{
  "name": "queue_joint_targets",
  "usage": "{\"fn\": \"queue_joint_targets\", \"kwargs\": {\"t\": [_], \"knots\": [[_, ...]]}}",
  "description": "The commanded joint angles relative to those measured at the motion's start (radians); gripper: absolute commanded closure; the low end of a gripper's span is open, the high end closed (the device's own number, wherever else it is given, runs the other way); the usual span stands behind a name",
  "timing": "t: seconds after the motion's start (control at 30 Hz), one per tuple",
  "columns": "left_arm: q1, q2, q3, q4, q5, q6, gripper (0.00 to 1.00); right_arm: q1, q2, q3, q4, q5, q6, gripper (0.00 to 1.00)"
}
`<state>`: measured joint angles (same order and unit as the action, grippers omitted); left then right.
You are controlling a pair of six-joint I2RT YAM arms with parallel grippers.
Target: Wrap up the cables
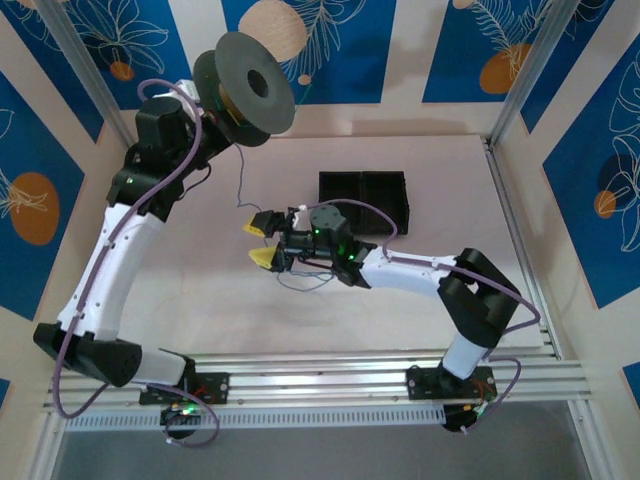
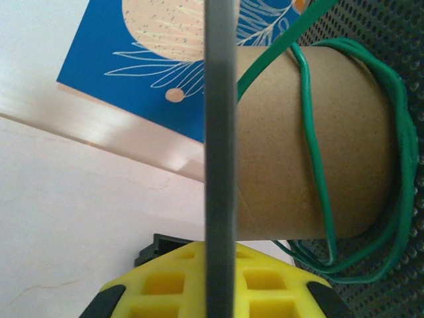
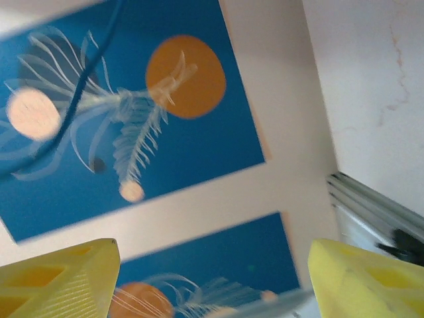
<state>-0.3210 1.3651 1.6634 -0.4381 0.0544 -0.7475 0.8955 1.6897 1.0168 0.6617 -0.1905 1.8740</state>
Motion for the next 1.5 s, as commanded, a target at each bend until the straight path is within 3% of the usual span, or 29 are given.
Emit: {"fn": "queue_joint_targets", "kwargs": {"t": [0.0,0.23,0.6,0.97,1.2,1.4,1.47], "knots": [[-0.011,-0.1,-0.038,0.226,0.03,-0.043,1.0,-0.006,0.048,0.004,0.168,0.127,0.242,0.24],[-0.015,-0.184,-0.137,0.271,0.04,-0.072,1.0,0.005,0.171,0.074,0.263,0.226,0.39,0.26],[-0.015,-0.245,-0.219,0.286,0.041,-0.082,1.0,0.002,0.198,0.051,0.312,0.303,0.415,0.32],[-0.015,-0.259,-0.252,0.311,0.051,-0.109,1.0,-0.012,0.2,0.055,0.314,0.297,0.414,0.36],[-0.015,-0.287,-0.265,0.303,0.067,-0.123,1.0,-0.023,0.245,0.092,0.314,0.298,0.417,0.6],[-0.015,-0.315,-0.29,0.28,0.076,-0.114,1.0,-0.036,0.244,0.071,0.335,0.293,0.4,0.88],[-0.015,-0.326,-0.299,0.262,0.08,-0.105,1.0,-0.047,0.224,0.041,0.321,0.296,0.387,0.92]]}}
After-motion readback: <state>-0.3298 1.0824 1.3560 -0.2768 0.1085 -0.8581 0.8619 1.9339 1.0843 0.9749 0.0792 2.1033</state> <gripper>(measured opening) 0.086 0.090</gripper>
